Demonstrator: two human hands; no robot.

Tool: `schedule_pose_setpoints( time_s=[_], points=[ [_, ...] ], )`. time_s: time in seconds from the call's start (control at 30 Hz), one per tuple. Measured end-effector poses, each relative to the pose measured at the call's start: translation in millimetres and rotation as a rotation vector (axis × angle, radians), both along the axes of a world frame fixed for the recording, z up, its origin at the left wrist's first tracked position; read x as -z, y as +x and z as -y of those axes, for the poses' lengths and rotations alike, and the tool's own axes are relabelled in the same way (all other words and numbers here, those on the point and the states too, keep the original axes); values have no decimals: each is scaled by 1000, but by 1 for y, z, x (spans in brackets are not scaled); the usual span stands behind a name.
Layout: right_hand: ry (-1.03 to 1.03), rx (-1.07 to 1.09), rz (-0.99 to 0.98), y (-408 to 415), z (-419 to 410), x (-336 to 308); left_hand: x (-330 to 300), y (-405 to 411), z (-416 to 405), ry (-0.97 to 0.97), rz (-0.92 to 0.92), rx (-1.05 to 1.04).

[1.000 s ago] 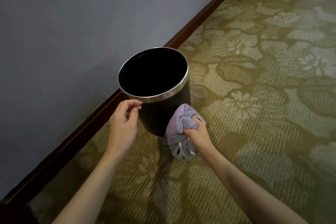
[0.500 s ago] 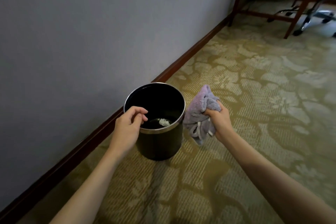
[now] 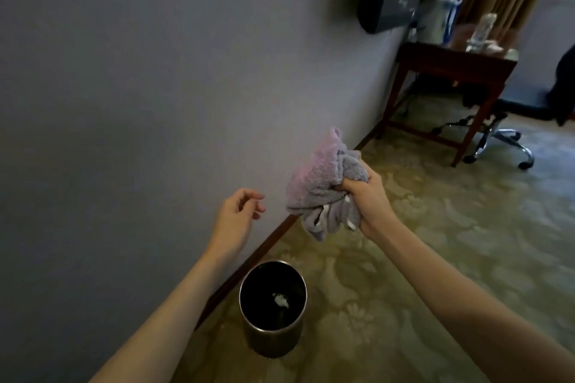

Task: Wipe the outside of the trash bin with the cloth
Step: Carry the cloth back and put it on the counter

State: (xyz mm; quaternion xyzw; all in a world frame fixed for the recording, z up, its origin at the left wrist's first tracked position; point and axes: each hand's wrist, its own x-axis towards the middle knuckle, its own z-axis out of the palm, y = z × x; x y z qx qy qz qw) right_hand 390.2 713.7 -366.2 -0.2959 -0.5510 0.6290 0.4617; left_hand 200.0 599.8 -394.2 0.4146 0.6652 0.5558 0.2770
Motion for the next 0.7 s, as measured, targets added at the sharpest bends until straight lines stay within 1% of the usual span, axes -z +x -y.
schedule_pose_setpoints(
  time_s=[0.1, 0.2, 0.33, 0.4, 0.5, 0.57, 0.63, 0.7],
  points=[
    [100, -47, -49, -9, 3, -117, -108, -6, -5, 63, -35, -19],
    [165, -67, -72, -13, 8, -219, -205, -9, -4, 131, -63, -48],
    [242, -113, -149, -14, 20, -336, -316, -7, 12, 205, -104, -79],
    [257, -143, -201, -13, 29, -384, -362, -6, 25, 246, -112, -116],
    [247, -235, -263, -16, 44, -436, -410, -7, 53, 296, -84, -190],
    [205, -302, -274, -23, 57, -456, -428, -9, 74, 301, -29, -225],
    [142, -384, -269, -33, 75, -466, -437, -10, 96, 272, 81, -258],
    [63, -488, -257, -45, 97, -471, -441, -12, 122, 240, 284, -283]
  ],
)
